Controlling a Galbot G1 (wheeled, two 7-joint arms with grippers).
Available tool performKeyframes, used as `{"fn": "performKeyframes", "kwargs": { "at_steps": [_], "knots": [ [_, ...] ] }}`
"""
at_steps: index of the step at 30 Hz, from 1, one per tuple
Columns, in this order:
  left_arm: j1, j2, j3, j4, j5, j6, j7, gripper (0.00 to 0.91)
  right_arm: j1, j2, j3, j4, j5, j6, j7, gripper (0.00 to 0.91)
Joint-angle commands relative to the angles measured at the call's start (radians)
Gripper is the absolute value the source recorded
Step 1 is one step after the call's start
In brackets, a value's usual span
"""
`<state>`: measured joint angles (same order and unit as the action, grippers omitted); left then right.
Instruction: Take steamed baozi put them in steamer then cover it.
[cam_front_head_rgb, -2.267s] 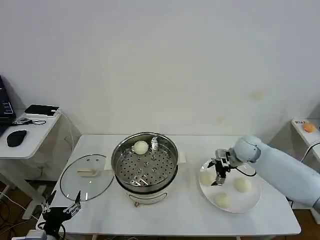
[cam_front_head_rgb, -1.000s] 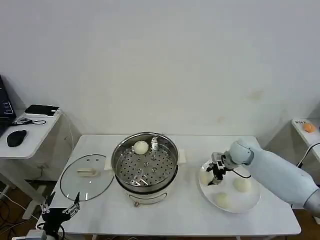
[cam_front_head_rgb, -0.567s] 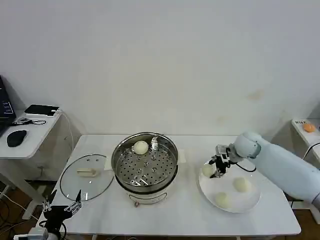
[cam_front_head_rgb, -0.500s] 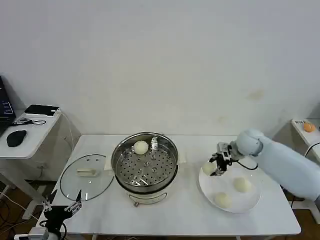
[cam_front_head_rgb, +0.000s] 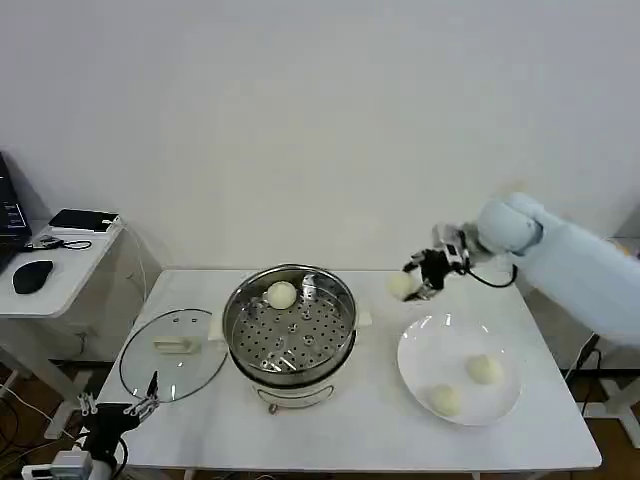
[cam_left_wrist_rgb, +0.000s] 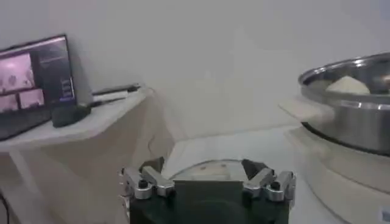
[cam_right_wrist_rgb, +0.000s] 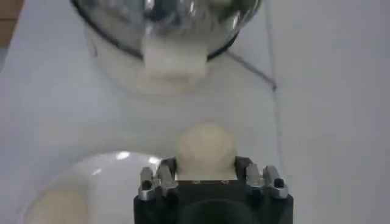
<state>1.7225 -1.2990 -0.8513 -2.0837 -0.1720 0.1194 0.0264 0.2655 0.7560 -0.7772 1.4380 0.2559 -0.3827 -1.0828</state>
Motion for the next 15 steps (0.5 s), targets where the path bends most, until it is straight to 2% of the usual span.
{"fn": "performKeyframes", "kwargs": {
  "at_steps": [1, 3, 15],
  "knots": [
    [-0.001, 0.007, 0.001, -0.007, 0.008, -0.010, -0.005, 0.907, 0.161, 0.098, -0.078, 0.016, 0.173, -0.083, -0.006, 0.635],
    [-0.003, 0.002, 0.001, -0.011, 0.013, -0.015, -0.008, 0.907, 0.178, 0.140, -0.114, 0.019, 0.232, -0.126, 0.003, 0.635],
    [-0.008, -0.030, 0.004, -0.033, 0.012, -0.029, -0.025, 0.907, 0.203, 0.349, -0.236, -0.056, 0.289, -0.168, 0.022, 0.635]
  ]
}}
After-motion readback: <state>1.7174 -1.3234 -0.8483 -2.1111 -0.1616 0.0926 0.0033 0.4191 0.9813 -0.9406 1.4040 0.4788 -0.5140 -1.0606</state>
